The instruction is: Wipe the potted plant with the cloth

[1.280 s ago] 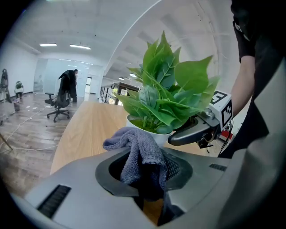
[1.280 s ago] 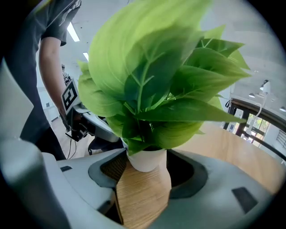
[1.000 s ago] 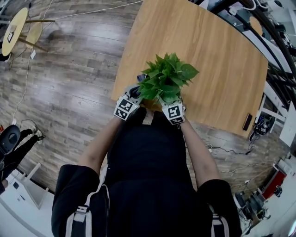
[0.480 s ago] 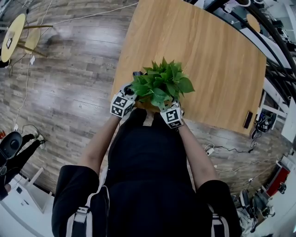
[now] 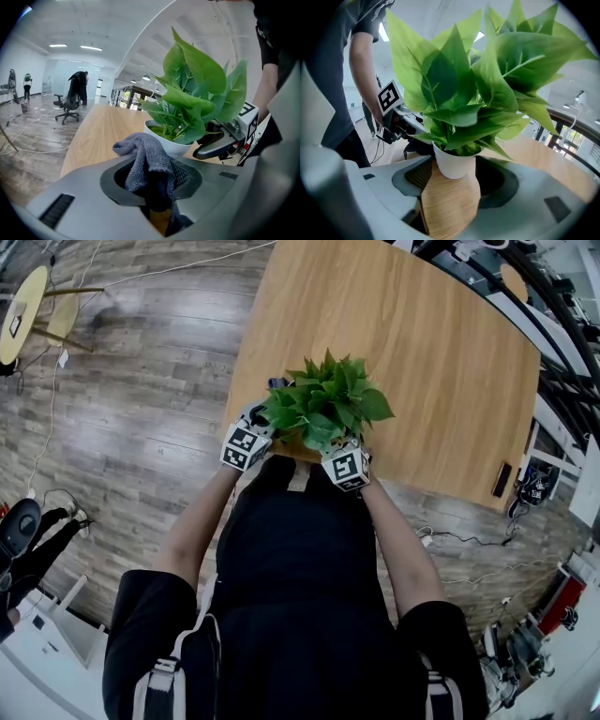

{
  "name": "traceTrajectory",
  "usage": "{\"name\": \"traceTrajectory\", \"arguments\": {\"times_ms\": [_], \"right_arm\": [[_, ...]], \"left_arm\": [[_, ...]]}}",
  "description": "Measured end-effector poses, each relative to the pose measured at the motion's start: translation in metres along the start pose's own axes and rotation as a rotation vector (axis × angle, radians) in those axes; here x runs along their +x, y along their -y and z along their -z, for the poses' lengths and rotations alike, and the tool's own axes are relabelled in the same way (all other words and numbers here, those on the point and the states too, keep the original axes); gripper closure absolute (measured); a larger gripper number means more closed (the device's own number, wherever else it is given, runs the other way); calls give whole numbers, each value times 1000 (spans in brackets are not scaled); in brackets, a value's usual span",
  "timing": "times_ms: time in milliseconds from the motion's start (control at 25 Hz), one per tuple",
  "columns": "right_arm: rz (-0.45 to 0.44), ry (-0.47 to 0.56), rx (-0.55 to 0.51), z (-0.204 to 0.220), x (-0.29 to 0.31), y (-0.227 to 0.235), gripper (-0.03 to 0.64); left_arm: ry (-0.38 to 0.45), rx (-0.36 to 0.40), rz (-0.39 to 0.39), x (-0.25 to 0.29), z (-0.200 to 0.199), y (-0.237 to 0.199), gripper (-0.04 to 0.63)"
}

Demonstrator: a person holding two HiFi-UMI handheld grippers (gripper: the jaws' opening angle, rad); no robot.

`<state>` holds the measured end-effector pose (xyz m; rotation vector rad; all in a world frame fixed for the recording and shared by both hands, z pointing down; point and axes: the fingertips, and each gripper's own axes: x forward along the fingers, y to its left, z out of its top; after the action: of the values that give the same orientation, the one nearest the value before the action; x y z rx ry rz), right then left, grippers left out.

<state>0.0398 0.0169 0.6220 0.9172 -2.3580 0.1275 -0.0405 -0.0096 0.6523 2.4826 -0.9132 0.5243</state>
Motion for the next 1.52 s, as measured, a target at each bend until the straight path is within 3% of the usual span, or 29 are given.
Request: {"name": "traceTrajectory", "arguments": {"times_ms": [160,560,1160,1520], "right_arm": [[49,-4,45,0,-1,8,348],[46,-11,52,2,5,9,348],[-14,-34,31,0,5,-26,348],[45,-22,132,16,0,5,348]], "left_arm": [[-9,15,21,0,2,12,468],[3,-53,54,-5,9,27,468],[16,-90,-15,-3,-2,-11,468],[13,-85,-10,-4,5,-7,468]]}}
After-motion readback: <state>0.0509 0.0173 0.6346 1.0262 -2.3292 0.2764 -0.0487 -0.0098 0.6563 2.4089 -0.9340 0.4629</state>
